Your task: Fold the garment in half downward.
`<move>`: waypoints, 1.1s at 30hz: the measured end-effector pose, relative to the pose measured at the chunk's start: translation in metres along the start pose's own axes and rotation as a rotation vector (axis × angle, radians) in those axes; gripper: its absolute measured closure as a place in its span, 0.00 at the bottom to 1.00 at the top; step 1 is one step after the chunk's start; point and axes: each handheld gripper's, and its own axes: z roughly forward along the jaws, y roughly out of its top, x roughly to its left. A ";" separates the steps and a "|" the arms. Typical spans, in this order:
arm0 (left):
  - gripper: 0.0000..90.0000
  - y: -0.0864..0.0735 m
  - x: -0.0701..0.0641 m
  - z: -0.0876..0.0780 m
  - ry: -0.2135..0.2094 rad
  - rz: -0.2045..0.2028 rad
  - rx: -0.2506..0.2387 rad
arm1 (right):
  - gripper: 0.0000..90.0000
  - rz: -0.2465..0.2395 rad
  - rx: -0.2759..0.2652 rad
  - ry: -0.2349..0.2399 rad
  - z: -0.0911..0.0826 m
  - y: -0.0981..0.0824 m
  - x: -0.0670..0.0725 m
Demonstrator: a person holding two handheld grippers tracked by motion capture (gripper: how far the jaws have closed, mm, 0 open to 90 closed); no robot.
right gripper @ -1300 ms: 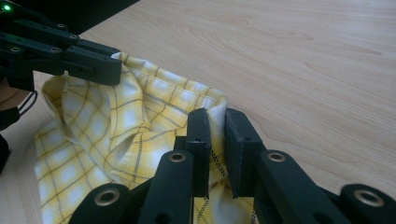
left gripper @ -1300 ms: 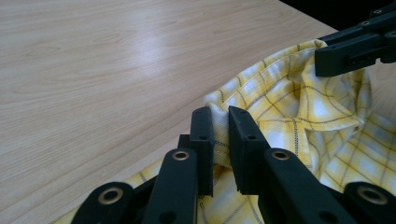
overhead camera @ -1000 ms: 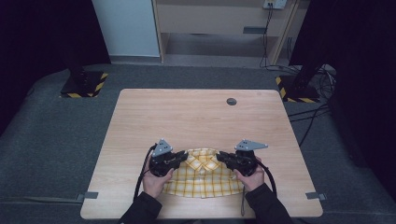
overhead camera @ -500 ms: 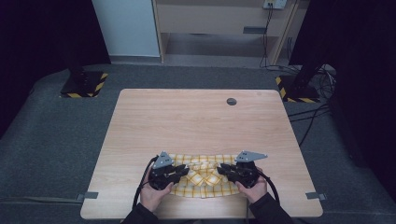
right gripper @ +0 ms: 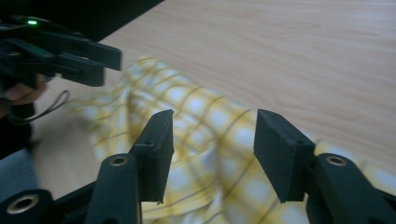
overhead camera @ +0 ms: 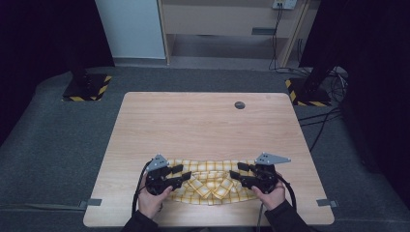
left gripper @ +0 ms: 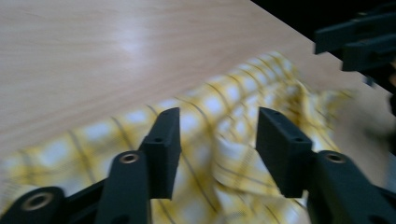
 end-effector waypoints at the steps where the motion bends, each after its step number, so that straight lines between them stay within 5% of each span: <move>1: 0.51 0.002 0.002 0.003 0.035 -0.019 0.013 | 0.49 0.008 0.010 -0.034 0.003 0.002 -0.004; 5: 0.48 0.003 0.006 0.018 0.115 -0.034 0.076 | 0.47 0.046 0.056 -0.112 0.019 0.004 -0.016; 10: 0.43 -0.002 -0.003 0.028 0.164 0.020 0.111 | 0.43 0.008 0.130 -0.183 0.036 -0.004 -0.016; 20: 0.33 -0.017 -0.022 0.019 0.182 0.103 0.110 | 0.38 -0.088 0.192 -0.142 0.033 -0.021 0.006; 26: 0.26 -0.024 -0.033 0.006 0.207 0.142 0.099 | 0.35 -0.103 0.191 -0.119 0.021 -0.026 0.014; 33: 0.24 -0.035 -0.039 0.001 0.188 0.153 0.131 | 0.34 -0.113 0.204 -0.093 0.017 -0.032 0.022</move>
